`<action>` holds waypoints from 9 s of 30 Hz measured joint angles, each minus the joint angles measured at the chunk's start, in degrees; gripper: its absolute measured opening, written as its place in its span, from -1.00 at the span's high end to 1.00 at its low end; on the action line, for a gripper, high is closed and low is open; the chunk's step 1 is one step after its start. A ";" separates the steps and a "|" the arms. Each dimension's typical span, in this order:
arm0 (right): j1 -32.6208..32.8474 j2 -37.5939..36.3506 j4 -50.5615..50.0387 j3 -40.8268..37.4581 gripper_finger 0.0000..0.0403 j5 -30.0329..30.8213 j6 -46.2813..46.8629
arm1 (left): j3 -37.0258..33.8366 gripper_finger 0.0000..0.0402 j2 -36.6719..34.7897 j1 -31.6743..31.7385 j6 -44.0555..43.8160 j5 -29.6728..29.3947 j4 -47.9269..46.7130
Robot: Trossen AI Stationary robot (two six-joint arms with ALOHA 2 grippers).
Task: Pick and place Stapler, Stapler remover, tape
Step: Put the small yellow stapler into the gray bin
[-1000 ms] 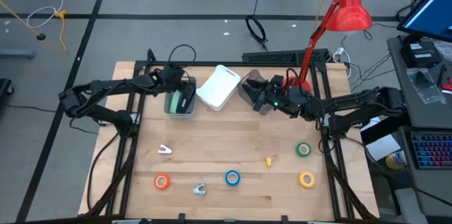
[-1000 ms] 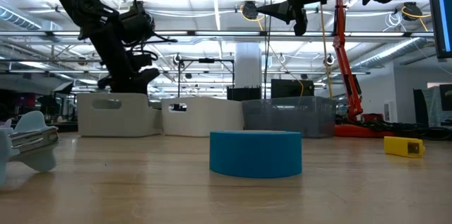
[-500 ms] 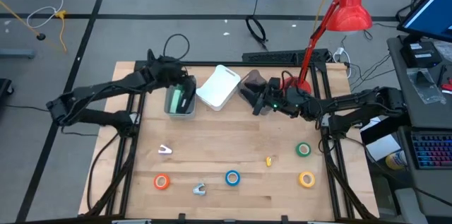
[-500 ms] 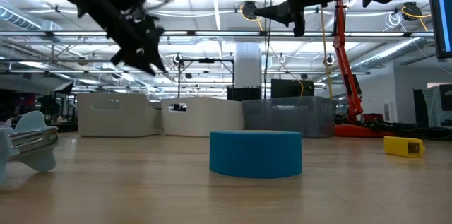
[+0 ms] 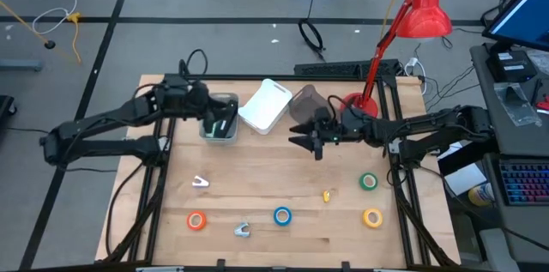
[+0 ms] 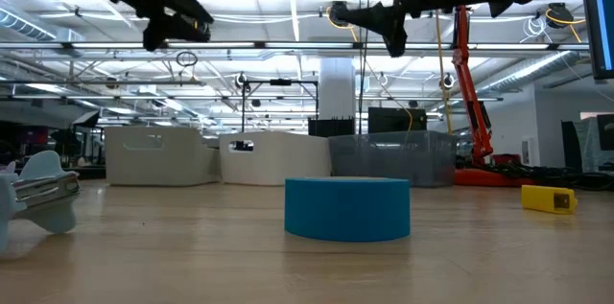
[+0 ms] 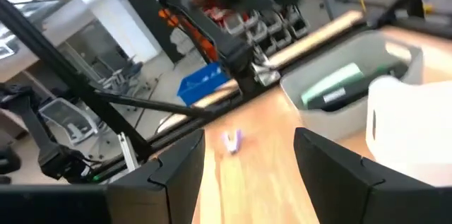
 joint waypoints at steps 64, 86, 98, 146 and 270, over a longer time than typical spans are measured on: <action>26.64 7.36 -77.82 17.75 -0.04 1.04 59.65 | -14.91 0.07 -41.58 -24.01 2.50 -11.04 -8.68; 26.58 8.57 -68.10 17.75 -0.04 0.46 59.70 | -14.88 0.07 -41.58 -23.99 2.58 -11.52 -10.02; 26.51 8.57 -62.50 10.61 -0.04 0.21 74.26 | -14.86 0.07 -41.58 -23.99 2.40 -11.52 -10.03; 24.70 12.61 -48.74 2.49 0.13 -2.72 77.96 | -14.84 0.07 -41.56 -23.99 4.10 -11.56 -10.10; -0.68 9.13 8.81 2.49 0.70 5.73 30.55 | -0.44 0.07 34.83 -18.56 -13.54 2.90 53.75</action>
